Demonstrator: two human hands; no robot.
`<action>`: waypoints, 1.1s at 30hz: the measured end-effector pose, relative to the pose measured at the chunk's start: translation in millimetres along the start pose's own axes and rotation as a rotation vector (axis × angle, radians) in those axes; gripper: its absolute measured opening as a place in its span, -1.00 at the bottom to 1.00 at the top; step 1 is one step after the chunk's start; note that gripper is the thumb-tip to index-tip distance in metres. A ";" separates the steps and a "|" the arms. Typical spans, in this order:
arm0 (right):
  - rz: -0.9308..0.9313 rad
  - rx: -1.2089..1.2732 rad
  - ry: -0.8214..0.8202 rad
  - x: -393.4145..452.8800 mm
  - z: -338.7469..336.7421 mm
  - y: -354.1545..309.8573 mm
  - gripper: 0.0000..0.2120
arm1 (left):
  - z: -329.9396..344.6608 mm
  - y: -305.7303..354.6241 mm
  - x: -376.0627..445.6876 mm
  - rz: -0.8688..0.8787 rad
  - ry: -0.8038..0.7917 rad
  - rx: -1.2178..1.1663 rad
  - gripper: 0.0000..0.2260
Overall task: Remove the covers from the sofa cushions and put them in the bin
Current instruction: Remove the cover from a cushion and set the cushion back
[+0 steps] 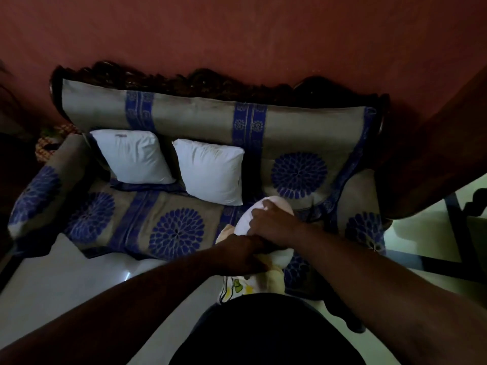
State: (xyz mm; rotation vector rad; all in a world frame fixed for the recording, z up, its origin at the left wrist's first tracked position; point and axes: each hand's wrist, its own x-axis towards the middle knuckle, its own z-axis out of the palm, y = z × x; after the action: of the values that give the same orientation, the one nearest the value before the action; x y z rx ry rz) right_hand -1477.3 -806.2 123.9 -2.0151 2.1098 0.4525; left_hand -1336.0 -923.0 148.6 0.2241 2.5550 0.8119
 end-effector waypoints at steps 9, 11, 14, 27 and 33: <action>0.106 0.393 0.172 -32.4 -55.6 56.2 -0.04 | -14.7 -5.2 -0.2 0.078 0.254 0.216 -0.71; 0.202 0.400 0.052 -42.1 -58.0 79.9 0.24 | -11.4 -8.9 0.1 0.128 0.190 0.301 -0.67; 0.192 0.436 -0.022 -38.7 -57.8 70.8 0.06 | -27.6 -7.0 7.1 0.155 0.187 0.319 -0.69; 0.440 0.480 0.148 -20.7 -75.2 25.9 -0.68 | -71.4 -11.7 13.4 0.292 0.229 0.412 -0.74; 0.603 0.466 0.439 4.1 -85.1 33.6 -0.77 | -78.6 -5.2 19.1 0.295 0.329 0.575 -0.70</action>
State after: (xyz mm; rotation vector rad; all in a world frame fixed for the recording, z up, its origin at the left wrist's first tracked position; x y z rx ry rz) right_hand -1504.8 -838.5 205.1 -1.2791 2.7422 -0.4248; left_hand -1389.4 -961.8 195.7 0.7094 3.0648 0.1895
